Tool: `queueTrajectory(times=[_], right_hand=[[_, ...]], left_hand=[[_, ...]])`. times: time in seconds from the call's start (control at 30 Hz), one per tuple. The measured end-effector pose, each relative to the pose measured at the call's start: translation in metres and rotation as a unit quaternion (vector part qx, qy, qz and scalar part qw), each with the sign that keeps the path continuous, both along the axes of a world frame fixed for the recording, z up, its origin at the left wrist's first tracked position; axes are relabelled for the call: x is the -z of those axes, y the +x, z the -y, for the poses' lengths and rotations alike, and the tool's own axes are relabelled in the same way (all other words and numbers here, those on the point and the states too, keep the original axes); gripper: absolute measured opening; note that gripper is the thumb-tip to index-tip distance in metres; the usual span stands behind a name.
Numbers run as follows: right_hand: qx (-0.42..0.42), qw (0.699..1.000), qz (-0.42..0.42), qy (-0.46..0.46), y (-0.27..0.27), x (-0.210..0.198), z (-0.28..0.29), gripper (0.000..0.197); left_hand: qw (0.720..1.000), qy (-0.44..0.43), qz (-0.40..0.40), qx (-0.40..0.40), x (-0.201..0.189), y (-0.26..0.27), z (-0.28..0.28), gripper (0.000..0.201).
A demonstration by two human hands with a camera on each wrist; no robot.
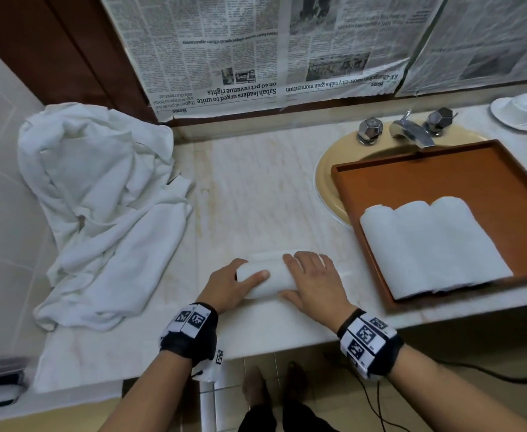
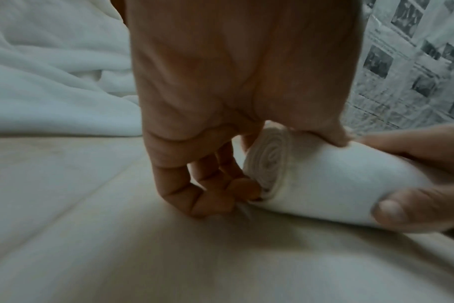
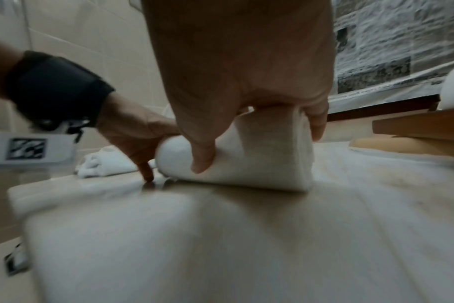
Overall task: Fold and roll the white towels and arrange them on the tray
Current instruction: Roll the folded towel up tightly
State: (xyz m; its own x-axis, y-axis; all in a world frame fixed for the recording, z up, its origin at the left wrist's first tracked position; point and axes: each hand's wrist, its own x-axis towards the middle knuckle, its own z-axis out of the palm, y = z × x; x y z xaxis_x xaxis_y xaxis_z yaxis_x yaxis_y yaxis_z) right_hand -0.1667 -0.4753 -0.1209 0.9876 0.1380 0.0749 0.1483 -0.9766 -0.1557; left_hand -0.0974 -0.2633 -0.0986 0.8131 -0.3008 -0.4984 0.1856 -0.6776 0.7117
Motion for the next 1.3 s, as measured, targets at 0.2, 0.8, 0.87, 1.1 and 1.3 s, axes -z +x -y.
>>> queueTrajectory(times=[0.2,0.8,0.87,1.1,1.3], right_hand=[[0.032,0.975,-0.209,0.067,0.028,-0.023,0.01,0.071],[0.076,0.862,-0.282,0.415,-0.02,-0.04,-0.003,0.049],[0.105,0.85,-0.265,0.443,-0.03,-0.043,0.0,0.056],[0.178,0.837,-0.18,0.486,-0.06,-0.083,0.037,0.06],[0.213,0.807,-0.108,0.541,-0.079,-0.114,0.094,0.058]], left_hand=[[0.994,-0.013,0.065,-0.082,0.004,-0.02,0.003,0.069],[0.951,-0.251,-0.094,-0.153,-0.003,-0.044,0.023,0.065],[0.942,-0.285,-0.116,-0.137,-0.015,-0.042,0.026,0.054],[0.935,-0.335,-0.097,-0.07,-0.065,-0.044,0.066,0.056],[0.933,-0.349,-0.085,0.001,-0.1,-0.039,0.141,0.057]])
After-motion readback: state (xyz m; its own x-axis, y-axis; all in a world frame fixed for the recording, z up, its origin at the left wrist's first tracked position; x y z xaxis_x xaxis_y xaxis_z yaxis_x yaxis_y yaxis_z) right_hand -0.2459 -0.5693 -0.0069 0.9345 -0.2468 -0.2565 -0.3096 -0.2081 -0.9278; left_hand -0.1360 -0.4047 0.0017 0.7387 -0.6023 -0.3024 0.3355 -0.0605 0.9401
